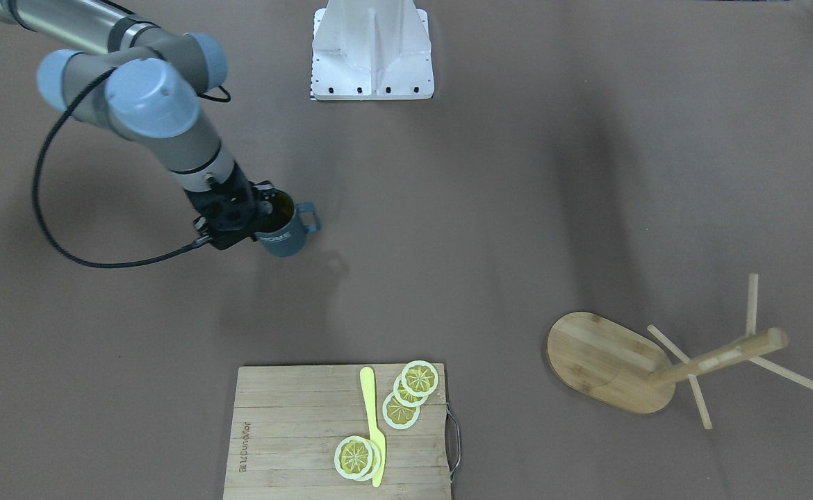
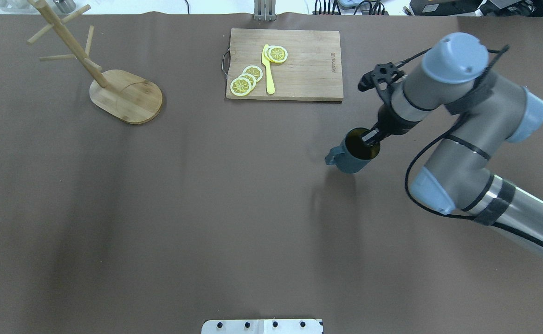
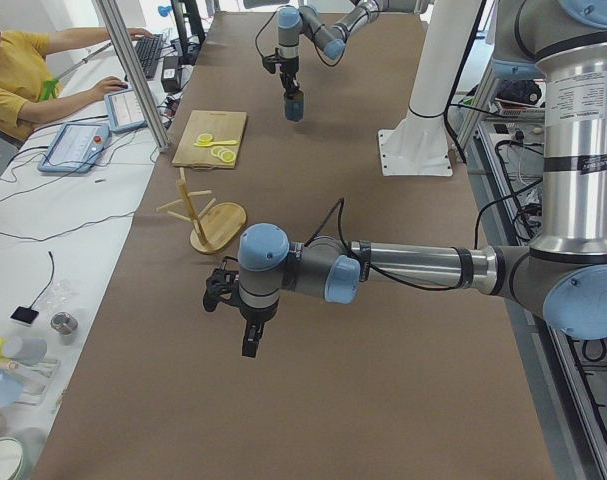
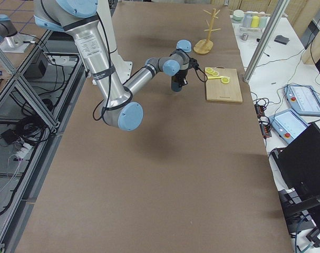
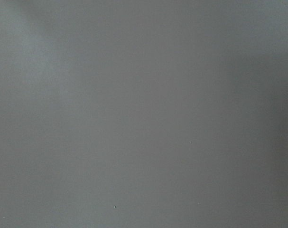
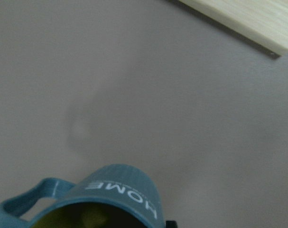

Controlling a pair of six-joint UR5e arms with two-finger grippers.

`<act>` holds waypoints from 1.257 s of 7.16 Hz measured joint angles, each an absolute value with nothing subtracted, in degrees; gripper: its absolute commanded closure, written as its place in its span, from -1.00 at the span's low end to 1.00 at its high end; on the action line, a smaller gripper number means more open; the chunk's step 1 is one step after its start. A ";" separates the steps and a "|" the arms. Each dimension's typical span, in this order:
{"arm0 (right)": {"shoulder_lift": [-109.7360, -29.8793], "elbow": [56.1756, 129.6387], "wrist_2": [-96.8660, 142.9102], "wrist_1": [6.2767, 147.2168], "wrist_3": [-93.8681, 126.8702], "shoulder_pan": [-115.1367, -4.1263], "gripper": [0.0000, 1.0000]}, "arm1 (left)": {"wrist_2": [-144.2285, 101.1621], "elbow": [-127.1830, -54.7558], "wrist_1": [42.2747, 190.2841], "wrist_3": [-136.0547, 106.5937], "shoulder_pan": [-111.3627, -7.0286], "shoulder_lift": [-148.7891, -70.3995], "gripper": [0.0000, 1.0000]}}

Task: Hang cup on storage rack
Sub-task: 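Lower the teal mug onto the table center and open the right gripper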

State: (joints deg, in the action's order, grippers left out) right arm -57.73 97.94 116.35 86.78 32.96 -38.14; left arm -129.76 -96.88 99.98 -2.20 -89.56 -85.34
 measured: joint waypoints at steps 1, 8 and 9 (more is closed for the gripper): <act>-54.43 96.75 113.65 88.18 35.66 -34.68 1.00 | -129.76 -97.06 100.09 -2.20 -89.56 -85.34 -0.96; -49.02 95.21 111.08 88.90 39.64 -29.74 -1.00 | -137.52 -97.94 107.70 -2.21 -88.82 -83.73 -0.96; -50.20 97.70 111.70 89.11 39.53 -31.01 -1.00 | -138.92 -97.81 113.59 -2.13 -87.12 -82.72 -0.97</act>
